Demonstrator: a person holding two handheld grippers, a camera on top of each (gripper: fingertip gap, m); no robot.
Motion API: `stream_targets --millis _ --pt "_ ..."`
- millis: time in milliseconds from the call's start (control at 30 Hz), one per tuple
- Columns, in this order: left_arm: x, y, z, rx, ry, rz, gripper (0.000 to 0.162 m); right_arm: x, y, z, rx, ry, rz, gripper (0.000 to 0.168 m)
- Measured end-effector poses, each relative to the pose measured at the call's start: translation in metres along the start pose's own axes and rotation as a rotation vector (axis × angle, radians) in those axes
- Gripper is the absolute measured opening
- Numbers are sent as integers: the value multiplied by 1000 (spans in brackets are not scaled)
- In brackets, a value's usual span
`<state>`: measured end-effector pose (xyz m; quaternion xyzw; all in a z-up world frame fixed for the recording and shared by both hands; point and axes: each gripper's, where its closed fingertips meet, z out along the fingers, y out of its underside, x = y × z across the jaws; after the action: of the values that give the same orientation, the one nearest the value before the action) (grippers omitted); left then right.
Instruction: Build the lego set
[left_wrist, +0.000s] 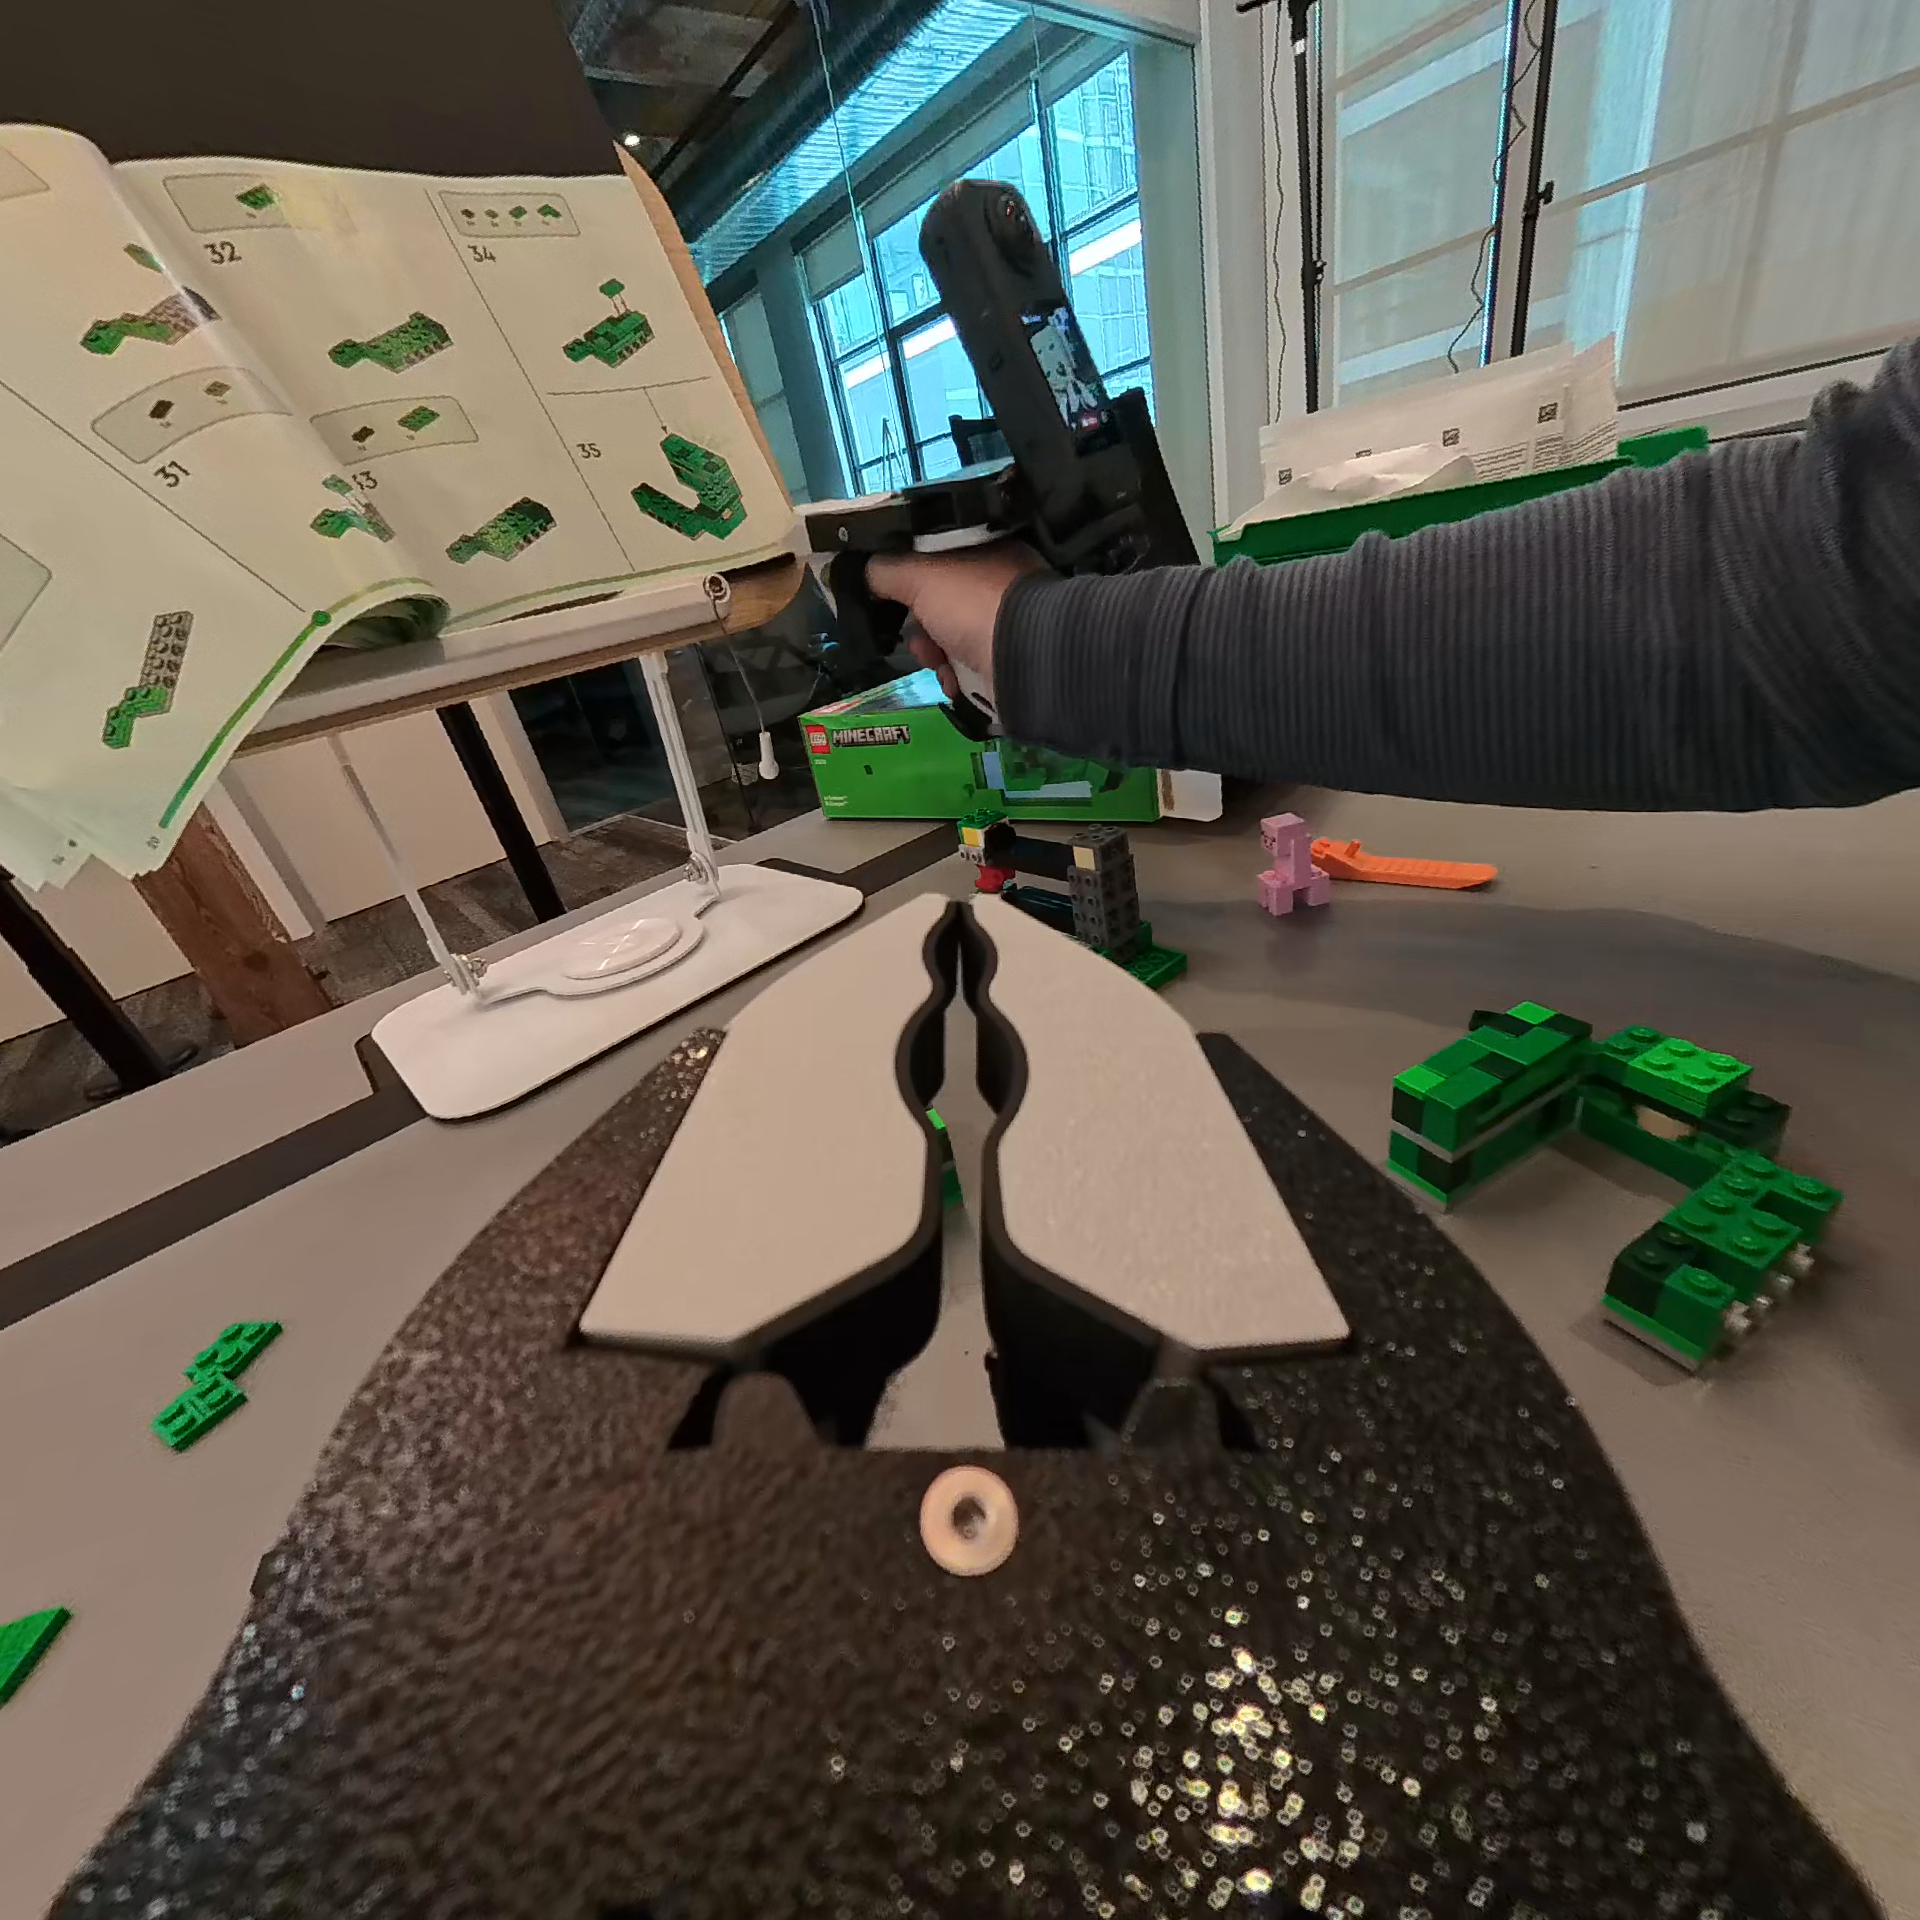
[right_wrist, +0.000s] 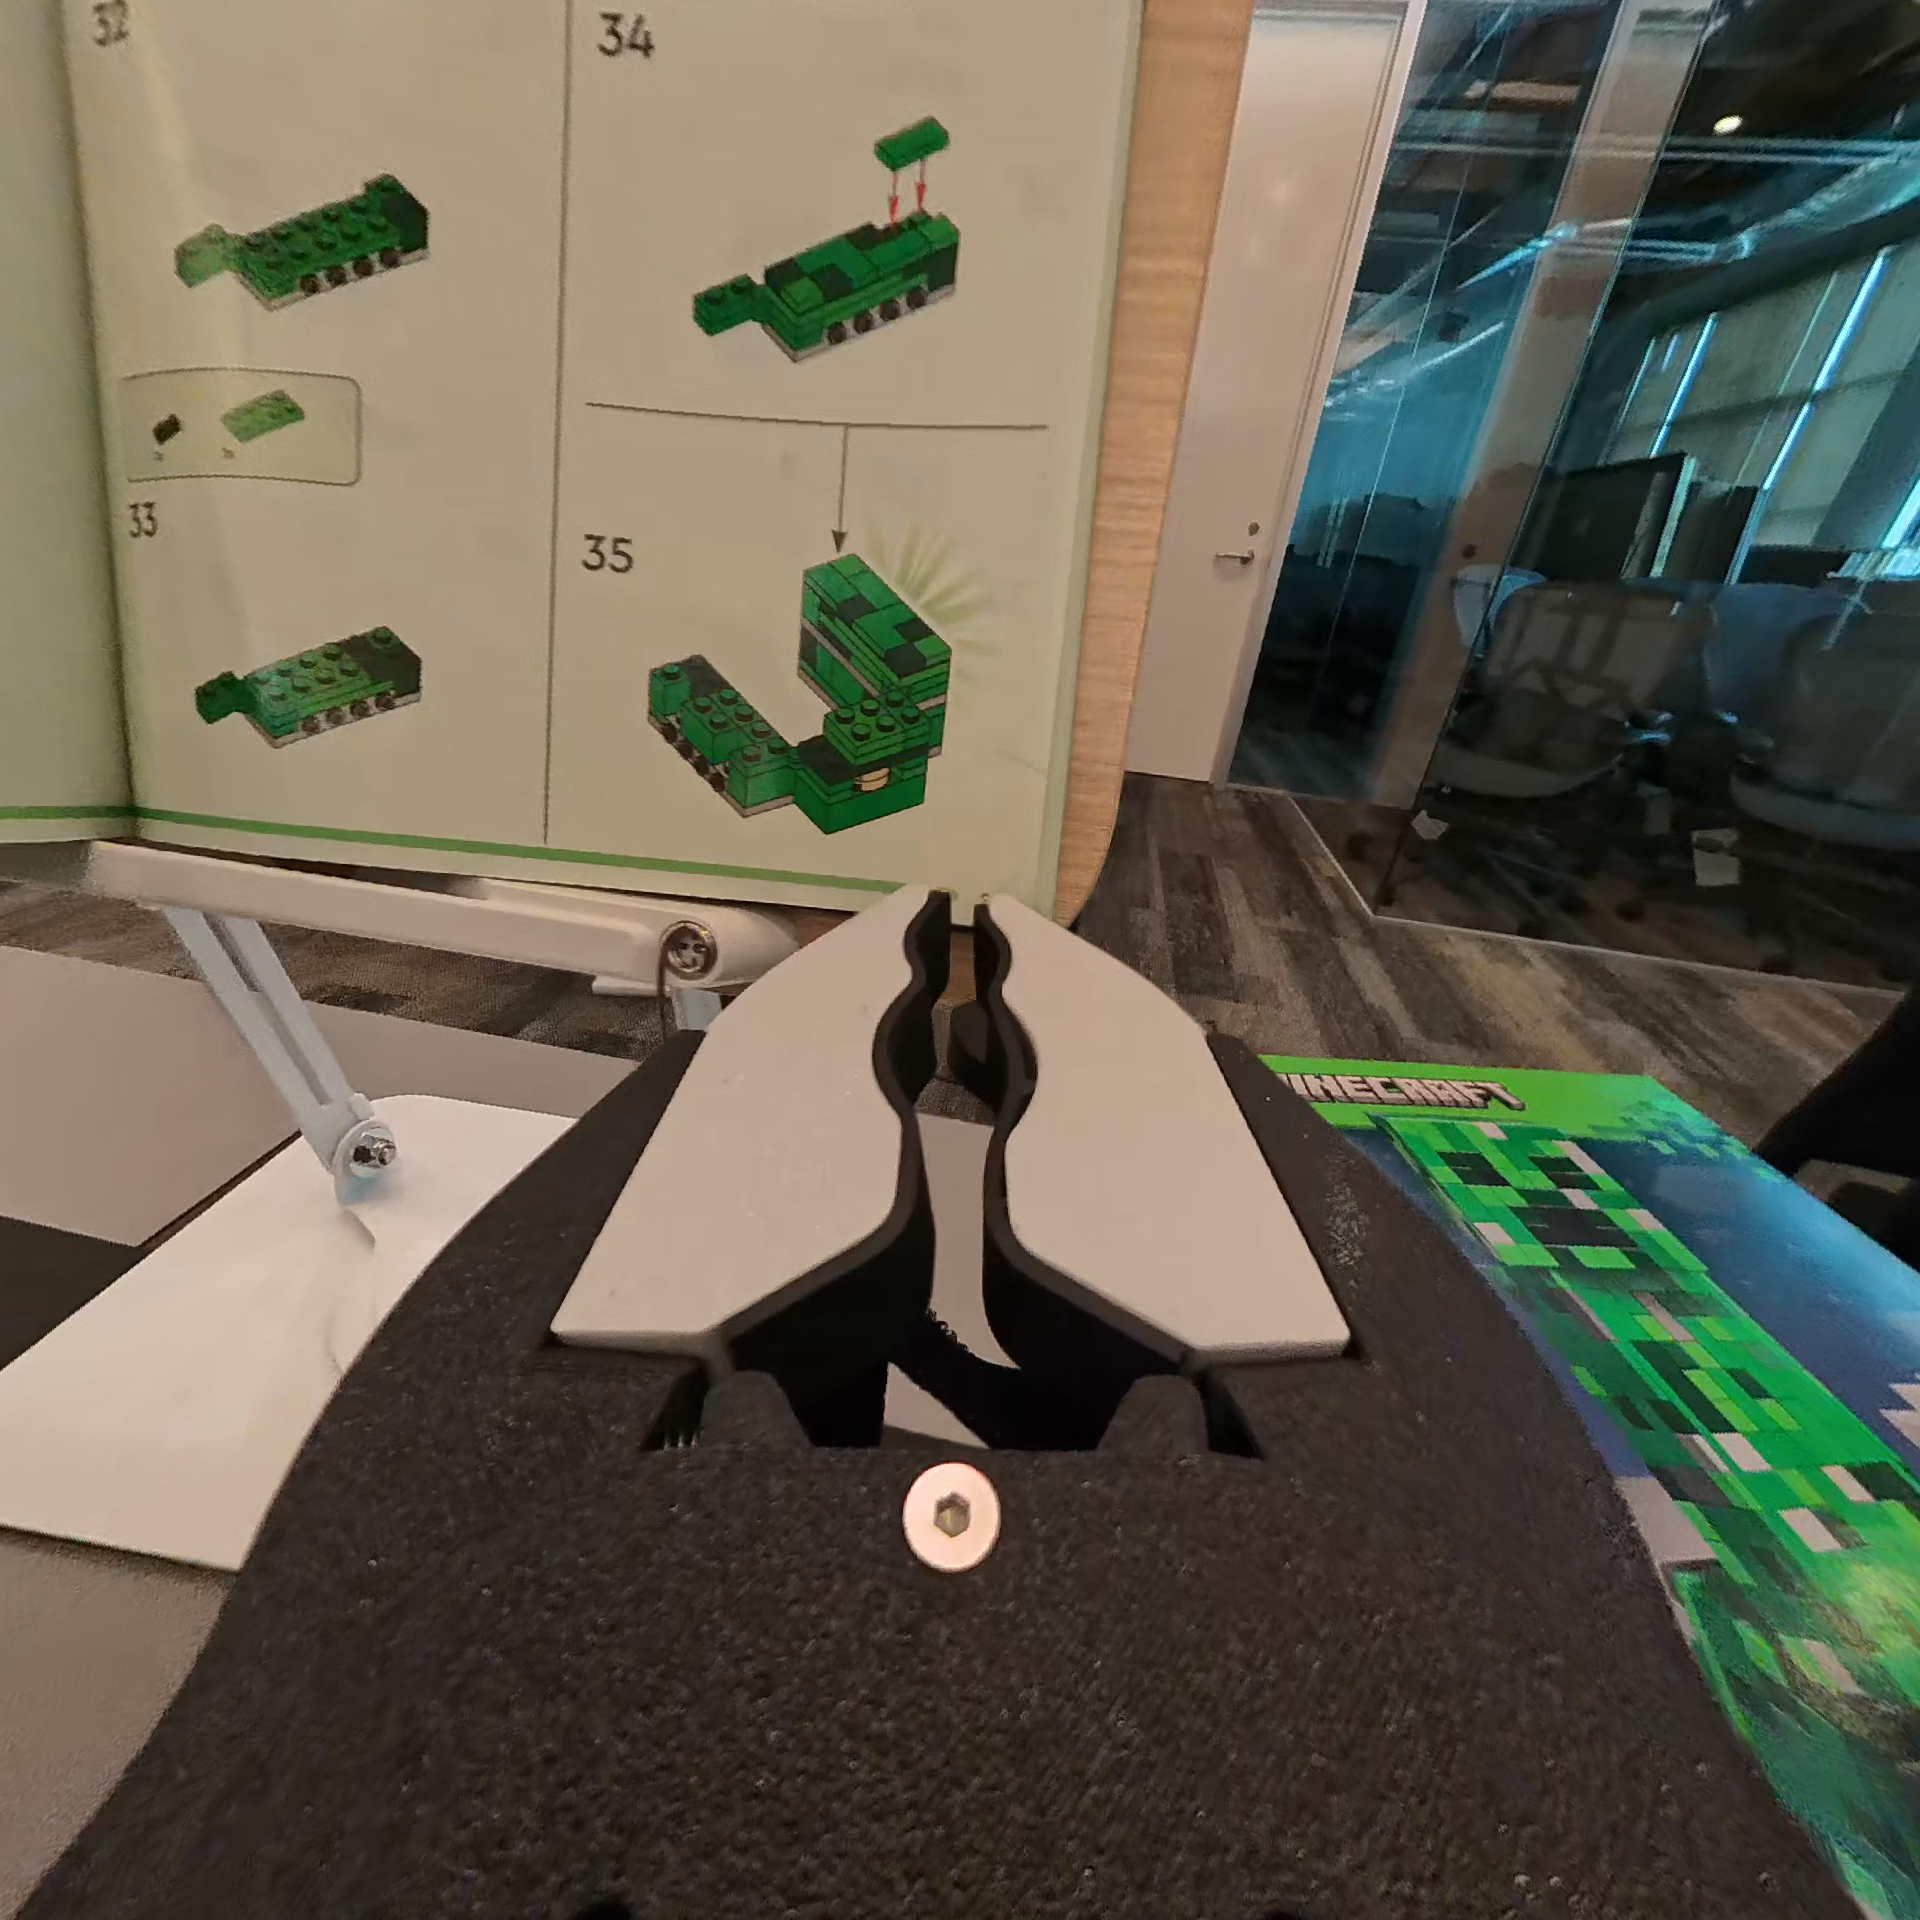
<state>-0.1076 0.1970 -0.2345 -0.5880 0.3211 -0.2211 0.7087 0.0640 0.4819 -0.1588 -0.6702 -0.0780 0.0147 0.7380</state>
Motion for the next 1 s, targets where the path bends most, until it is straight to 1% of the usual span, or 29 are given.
stream_targets --millis 167,300,433,633,667,733,833,1000 --pt "-1 0 0 2 0 -8 0 5 2 1 -32 38 32 11" --pt "0 0 0 0 -1 -2 0 8 9 4 -73 78 19 11" --pt "-1 -1 0 8 -5 -6 0 9 5 4 -48 79 66 11" --pt "-2 -1 -1 12 -7 -17 0 5 2 3 -30 63 35 1" --pt "-2 -1 -1 12 -6 -16 0 6 2 2 -30 70 34 2" --pt "-2 -1 -1 11 -6 -15 0 9 4 2 -36 87 50 9" --pt "-2 -1 -1 10 -4 -14 0 10 9 5 -64 77 85 13" --pt "-2 -1 -1 9 -4 -13 0 11 7 6 -56 77 63 9"
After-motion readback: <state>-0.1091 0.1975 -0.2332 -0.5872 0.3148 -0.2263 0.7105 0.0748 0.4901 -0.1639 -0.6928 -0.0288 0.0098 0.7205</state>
